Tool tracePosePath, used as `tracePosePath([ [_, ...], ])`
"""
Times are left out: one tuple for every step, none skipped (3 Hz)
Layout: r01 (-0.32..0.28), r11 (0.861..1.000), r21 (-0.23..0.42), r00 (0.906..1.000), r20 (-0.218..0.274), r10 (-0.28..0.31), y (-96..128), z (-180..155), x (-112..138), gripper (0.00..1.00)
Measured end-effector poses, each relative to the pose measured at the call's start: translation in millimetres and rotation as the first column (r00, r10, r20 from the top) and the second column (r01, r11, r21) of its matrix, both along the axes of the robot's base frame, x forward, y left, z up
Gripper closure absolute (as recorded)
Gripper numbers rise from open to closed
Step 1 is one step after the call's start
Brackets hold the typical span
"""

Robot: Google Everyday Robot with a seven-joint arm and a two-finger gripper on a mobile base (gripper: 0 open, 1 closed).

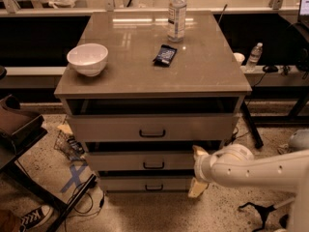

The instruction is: Open middle drawer

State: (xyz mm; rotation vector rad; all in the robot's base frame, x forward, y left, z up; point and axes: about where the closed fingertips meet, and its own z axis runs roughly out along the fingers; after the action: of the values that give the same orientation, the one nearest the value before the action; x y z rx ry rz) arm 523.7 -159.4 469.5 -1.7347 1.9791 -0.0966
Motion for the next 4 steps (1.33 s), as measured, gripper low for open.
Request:
tracePosePath([
  [-0.036,0.998,-0.053,0.9993,-0.009,0.036,-2,-19,22,0.0],
  [-0.069,0.993,-0.093,0.9974,-0.027,0.067,4,-38,38,0.0],
  [-0.094,0.988,-0.121,0.9951,-0.043,0.089,10,-49,44,0.15],
  [-0.106,0.984,-0.143,0.9936,-0.055,0.099,12,-53,44,0.38],
])
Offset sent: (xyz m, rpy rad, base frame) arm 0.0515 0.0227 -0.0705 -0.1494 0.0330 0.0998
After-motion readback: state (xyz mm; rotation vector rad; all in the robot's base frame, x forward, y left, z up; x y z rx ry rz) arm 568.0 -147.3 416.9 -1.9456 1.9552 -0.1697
